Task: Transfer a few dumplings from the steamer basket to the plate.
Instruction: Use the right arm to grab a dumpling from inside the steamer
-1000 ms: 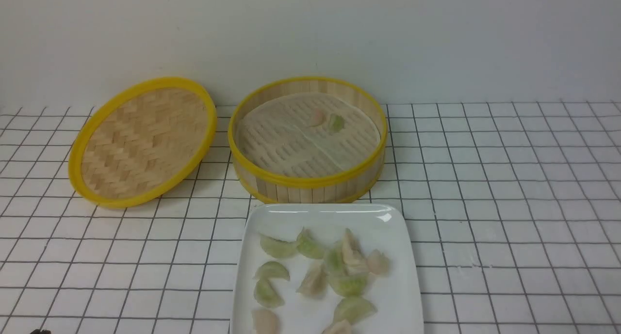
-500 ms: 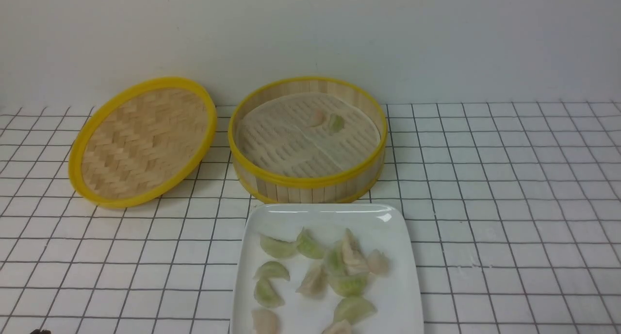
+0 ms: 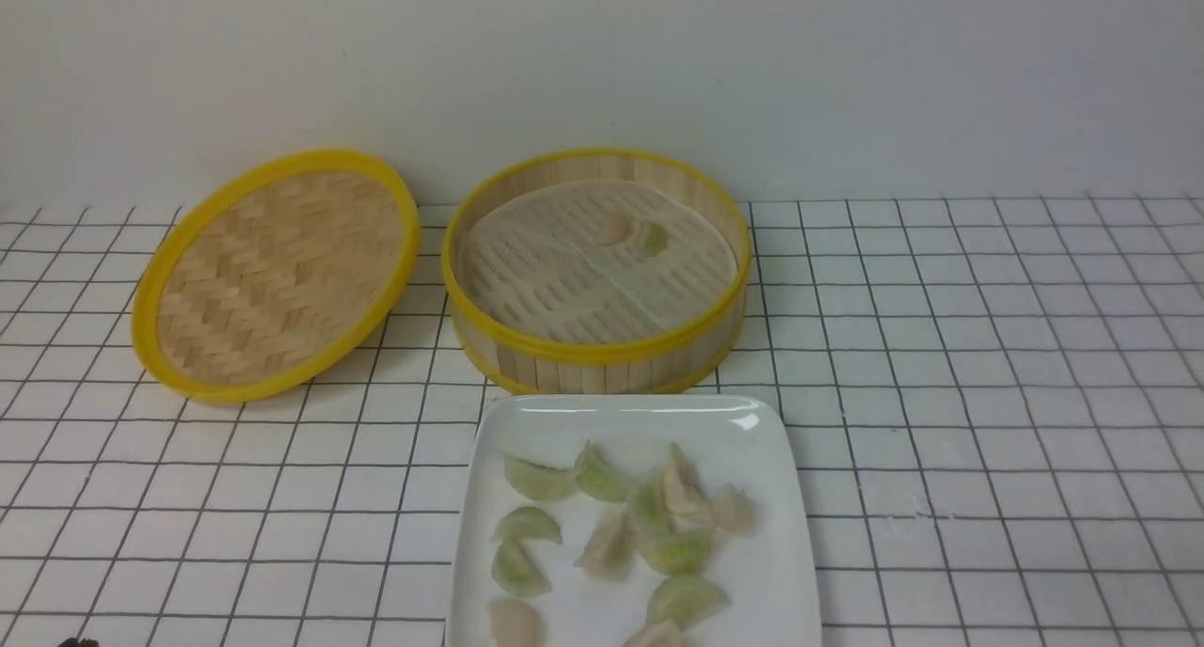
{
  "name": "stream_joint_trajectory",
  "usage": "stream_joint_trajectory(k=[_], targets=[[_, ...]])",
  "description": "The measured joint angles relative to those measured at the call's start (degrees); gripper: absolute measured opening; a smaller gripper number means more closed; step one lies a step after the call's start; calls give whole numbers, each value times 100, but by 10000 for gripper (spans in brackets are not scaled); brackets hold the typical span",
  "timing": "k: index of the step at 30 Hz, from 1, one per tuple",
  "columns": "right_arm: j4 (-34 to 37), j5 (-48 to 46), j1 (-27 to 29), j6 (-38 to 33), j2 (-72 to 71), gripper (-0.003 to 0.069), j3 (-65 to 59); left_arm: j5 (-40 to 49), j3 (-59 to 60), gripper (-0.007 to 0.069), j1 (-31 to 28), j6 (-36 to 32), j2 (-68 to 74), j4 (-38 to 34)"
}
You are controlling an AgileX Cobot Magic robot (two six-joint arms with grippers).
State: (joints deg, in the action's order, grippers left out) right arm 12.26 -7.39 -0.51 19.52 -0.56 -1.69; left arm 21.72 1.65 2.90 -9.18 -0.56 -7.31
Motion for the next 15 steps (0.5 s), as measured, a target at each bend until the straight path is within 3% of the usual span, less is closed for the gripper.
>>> stream_joint_trajectory(k=[4, 10, 12, 15], targets=[[1103, 936, 0, 304, 0, -15, 0, 0, 0, -6, 0, 0, 0, 0], [1882, 1731, 0, 342, 0, -15, 0, 0, 0, -6, 0, 0, 0, 0], [1944, 1779, -6, 342, 0, -15, 58, 0, 0, -6, 0, 0, 0, 0], [1446, 1109, -160, 181, 280, -15, 960, 0, 0, -6, 0, 0, 0, 0]])
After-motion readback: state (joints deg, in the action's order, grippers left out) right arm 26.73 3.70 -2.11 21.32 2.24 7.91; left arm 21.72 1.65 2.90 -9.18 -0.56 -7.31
